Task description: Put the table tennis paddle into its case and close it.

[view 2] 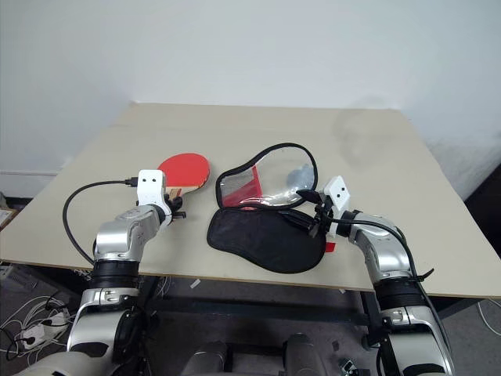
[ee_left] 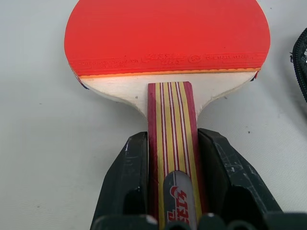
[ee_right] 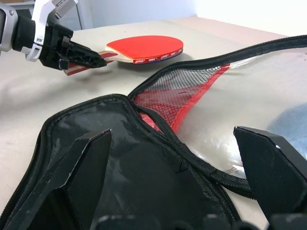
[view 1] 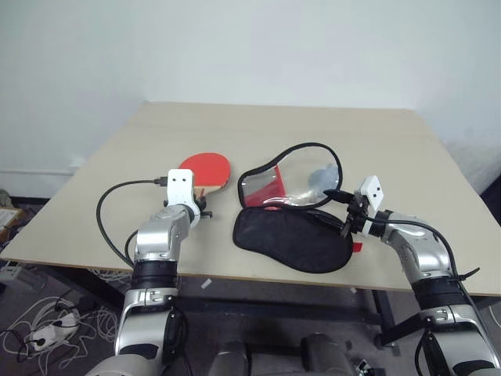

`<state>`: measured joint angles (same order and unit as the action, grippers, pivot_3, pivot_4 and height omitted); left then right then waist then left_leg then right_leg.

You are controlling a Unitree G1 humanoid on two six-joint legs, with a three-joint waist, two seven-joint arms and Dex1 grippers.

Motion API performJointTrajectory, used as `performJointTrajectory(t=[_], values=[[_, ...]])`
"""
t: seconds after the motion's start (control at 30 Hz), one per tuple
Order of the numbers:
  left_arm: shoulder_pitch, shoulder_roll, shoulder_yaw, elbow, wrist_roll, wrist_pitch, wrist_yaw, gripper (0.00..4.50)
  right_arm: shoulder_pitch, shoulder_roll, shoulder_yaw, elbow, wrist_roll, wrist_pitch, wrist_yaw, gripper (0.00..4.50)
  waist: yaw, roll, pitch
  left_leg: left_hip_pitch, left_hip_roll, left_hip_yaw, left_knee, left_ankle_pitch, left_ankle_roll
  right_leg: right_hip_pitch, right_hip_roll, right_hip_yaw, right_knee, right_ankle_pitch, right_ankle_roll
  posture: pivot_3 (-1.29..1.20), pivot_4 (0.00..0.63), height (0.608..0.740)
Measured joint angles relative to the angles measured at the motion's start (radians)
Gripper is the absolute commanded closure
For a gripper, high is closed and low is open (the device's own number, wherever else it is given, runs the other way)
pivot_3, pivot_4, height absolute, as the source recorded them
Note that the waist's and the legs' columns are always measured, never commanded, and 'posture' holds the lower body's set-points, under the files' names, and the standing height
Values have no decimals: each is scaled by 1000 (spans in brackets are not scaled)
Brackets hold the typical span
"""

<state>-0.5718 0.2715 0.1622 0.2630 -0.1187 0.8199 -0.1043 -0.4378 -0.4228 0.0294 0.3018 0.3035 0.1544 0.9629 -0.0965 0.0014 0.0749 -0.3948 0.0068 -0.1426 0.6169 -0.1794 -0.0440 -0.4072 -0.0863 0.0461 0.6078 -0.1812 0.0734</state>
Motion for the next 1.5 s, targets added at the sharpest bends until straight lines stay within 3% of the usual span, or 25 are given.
performJointTrajectory(t=[0.4,0.73,0.97,1.5], values=[[32,72,-102,-38,25,-197,-144,3392,-1,-11,-1,0,0,0,-1,93,0,0,0,0,0,0,0,0,0,0,0,0,0,0,0,0,0,740],[56,140,-114,-42,-5,-479,-413,3392,-17,-58,-15,20,-3,-8,1,93,2,0,0,0,0,1,0,0,0,0,0,1,0,0,0,0,0,740],[63,144,-150,-36,-25,-563,-577,3392,-42,-123,-33,74,-11,-29,36,93,3,0,0,0,0,1,0,0,0,0,0,1,0,0,0,0,0,740],[6,163,-272,177,-36,-772,-943,3392,-91,-272,-82,209,-32,-75,109,93,1,0,0,0,0,4,4,0,1,0,0,3,0,0,0,0,0,740]])
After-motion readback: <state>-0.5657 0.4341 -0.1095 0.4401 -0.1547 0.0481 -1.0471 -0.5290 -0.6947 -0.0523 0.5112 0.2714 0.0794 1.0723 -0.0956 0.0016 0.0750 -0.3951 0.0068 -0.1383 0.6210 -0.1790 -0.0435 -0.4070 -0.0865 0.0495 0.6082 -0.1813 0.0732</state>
